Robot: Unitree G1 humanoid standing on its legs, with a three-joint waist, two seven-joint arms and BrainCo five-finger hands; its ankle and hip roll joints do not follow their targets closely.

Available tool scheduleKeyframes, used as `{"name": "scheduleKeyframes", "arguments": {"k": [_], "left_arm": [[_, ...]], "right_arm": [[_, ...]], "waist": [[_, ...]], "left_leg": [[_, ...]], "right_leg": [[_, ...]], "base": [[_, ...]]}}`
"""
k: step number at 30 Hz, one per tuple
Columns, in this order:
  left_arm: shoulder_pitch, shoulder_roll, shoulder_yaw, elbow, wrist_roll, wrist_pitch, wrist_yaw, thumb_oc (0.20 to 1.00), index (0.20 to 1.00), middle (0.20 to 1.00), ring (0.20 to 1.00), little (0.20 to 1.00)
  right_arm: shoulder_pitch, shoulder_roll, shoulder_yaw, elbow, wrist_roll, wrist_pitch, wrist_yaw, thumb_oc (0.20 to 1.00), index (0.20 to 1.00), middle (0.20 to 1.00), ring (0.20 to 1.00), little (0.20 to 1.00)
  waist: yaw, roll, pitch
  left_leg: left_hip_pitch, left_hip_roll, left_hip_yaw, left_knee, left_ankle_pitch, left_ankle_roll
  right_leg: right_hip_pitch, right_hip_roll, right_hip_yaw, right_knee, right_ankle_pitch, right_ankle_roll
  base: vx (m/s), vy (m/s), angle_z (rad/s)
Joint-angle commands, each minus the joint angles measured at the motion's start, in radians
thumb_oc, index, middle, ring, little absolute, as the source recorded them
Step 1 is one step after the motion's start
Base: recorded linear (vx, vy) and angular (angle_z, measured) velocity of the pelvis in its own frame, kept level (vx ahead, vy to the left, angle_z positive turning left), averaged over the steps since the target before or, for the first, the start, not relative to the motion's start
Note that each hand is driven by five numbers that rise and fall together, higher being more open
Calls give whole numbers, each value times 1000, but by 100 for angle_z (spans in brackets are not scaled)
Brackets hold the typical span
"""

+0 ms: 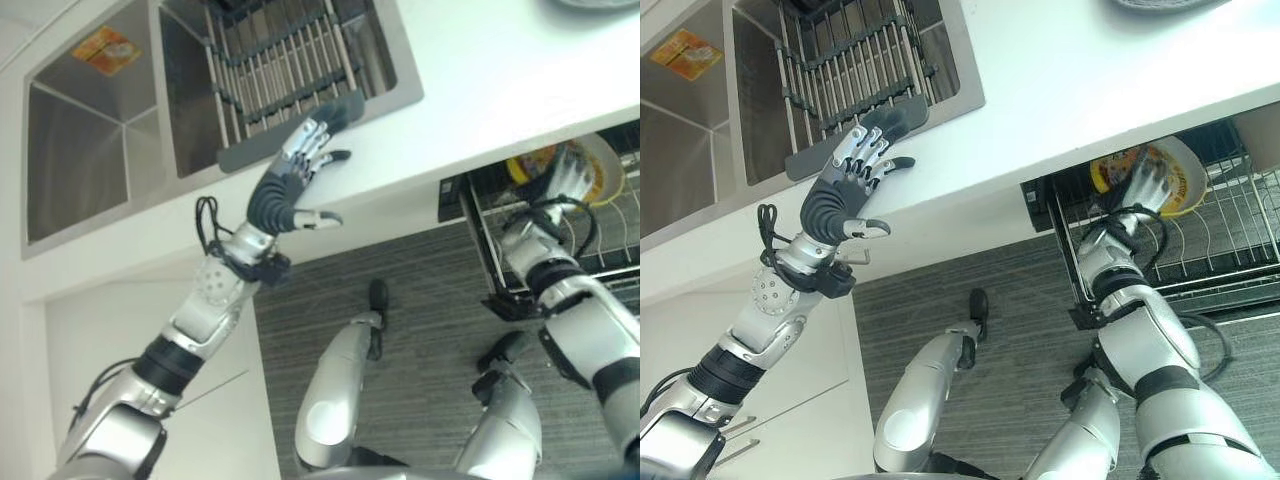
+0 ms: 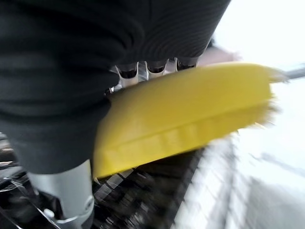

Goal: Place the dishes in the dishwasher.

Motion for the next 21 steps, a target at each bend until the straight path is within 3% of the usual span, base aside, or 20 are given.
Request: {"name": "scheduleKeyframes", "arguments": {"k": [1, 5, 16, 18, 21], "left_arm": [[21, -40, -22, -4, 46, 55, -10, 1000, 1000, 1000, 1000, 1000], [28, -58, -9, -2, 54, 63, -18, 1000, 1000, 1000, 1000, 1000], [60, -72, 2, -7, 59, 59, -31, 1000, 1000, 1000, 1000, 1000], [63, -77, 5, -14, 59, 70, -28, 1000, 1000, 1000, 1000, 1000], [76, -78, 13, -25, 52, 85, -31, 1000, 1000, 1000, 1000, 1000]], "right_arm": [[-31, -8, -7, 5, 114, -22, 12, 1000, 1000, 1000, 1000, 1000], [-25, 19, -55, 30, 200, -25, 16, 1000, 1000, 1000, 1000, 1000], [-14, 30, -96, 26, 236, -40, -43, 1000, 1000, 1000, 1000, 1000], [-4, 39, -118, 22, 344, -88, -83, 1000, 1000, 1000, 1000, 1000], [15, 66, -176, 12, 539, -193, -59, 1000, 1000, 1000, 1000, 1000]], "waist": [[48, 28, 31], [48, 34, 31], [46, 44, 31], [44, 44, 31], [41, 41, 31]], "left_leg": [[28, -100, -9, -52, -40, 44], [26, -104, -12, -52, -36, 44], [33, -115, -16, -62, -22, 43], [42, -114, -15, -69, -23, 43], [64, -112, -14, -80, -24, 44]], "right_leg": [[-28, 19, -52, 283, -197, 30], [-34, 23, -42, 300, -209, 25], [-36, 33, -28, 310, -212, 22], [-30, 36, -25, 307, -213, 23], [-13, 40, -21, 302, -215, 22]], "base": [[0, 0, 0], [0, 0, 0], [2, 6, 1], [0, 0, 0], [0, 0, 0]]}}
